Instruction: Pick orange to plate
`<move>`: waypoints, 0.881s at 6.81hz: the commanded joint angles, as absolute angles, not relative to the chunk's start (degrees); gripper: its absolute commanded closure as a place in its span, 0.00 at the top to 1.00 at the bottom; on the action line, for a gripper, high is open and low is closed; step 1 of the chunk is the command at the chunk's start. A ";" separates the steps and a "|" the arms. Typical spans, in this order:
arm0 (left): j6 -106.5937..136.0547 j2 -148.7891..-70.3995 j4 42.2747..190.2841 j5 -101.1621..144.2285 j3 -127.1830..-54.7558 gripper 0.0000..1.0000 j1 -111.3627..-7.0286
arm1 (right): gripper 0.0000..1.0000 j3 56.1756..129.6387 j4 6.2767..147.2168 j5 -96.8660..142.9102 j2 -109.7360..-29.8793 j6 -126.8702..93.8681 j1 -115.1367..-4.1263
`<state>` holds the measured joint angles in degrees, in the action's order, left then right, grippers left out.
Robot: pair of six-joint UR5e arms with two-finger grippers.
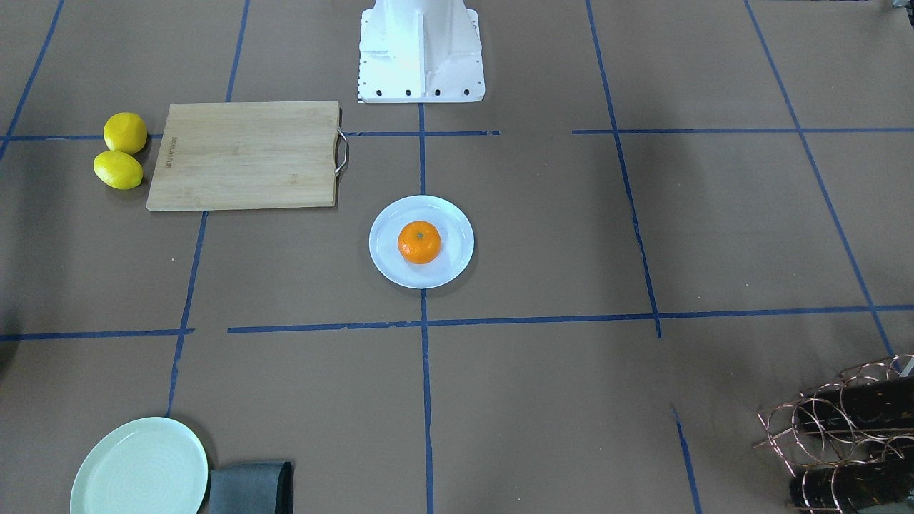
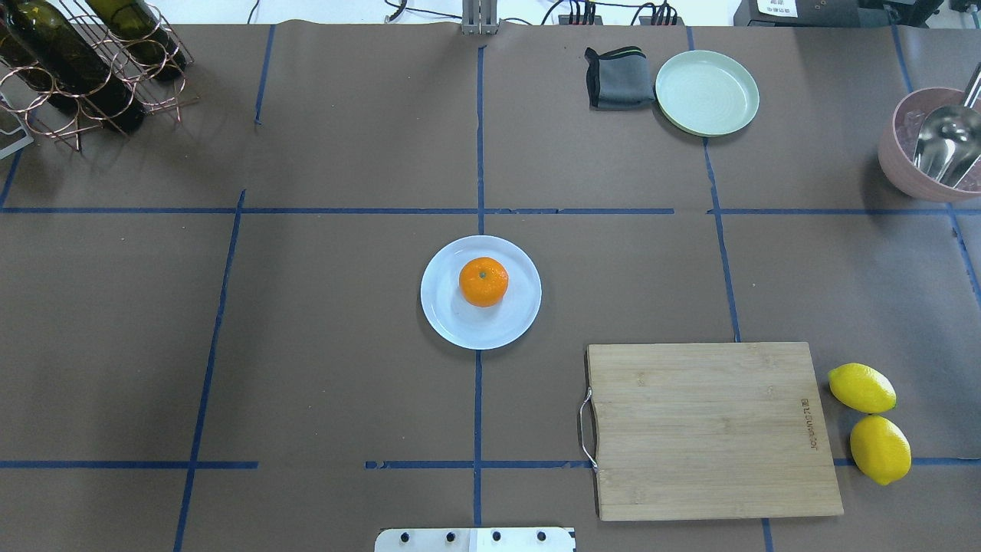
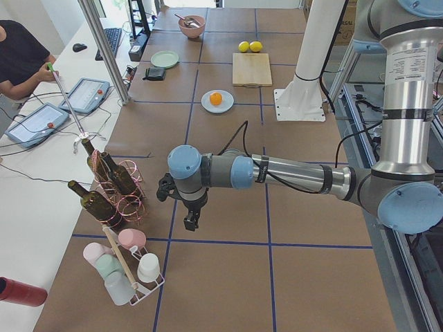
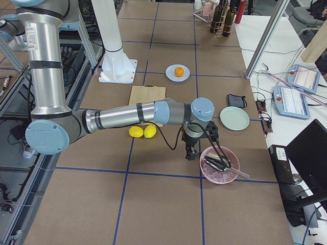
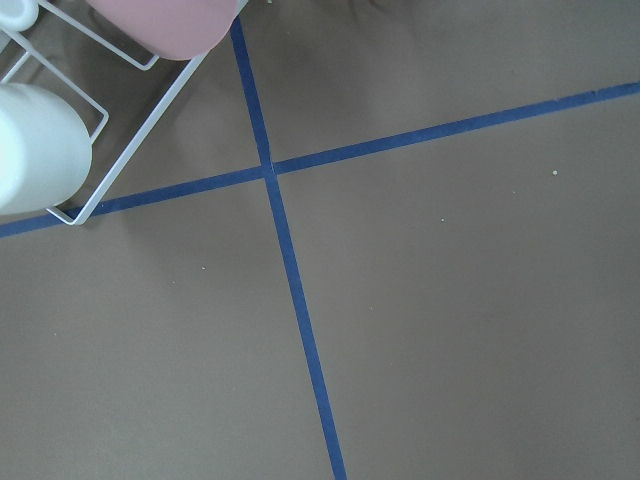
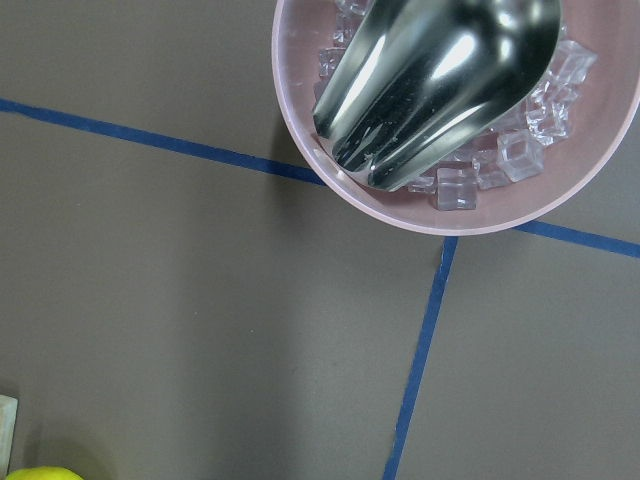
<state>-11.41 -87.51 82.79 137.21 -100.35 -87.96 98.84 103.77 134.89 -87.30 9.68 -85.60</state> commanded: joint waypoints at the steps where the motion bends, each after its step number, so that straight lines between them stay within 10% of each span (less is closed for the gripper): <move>1: -11.60 -87.28 82.88 137.46 -101.07 1.00 -87.98 | 1.00 98.53 103.71 134.65 -87.71 9.49 -85.61; 6: -11.60 -88.24 85.26 136.94 -101.33 1.00 -88.33 | 1.00 97.65 98.28 134.65 -86.84 9.40 -85.61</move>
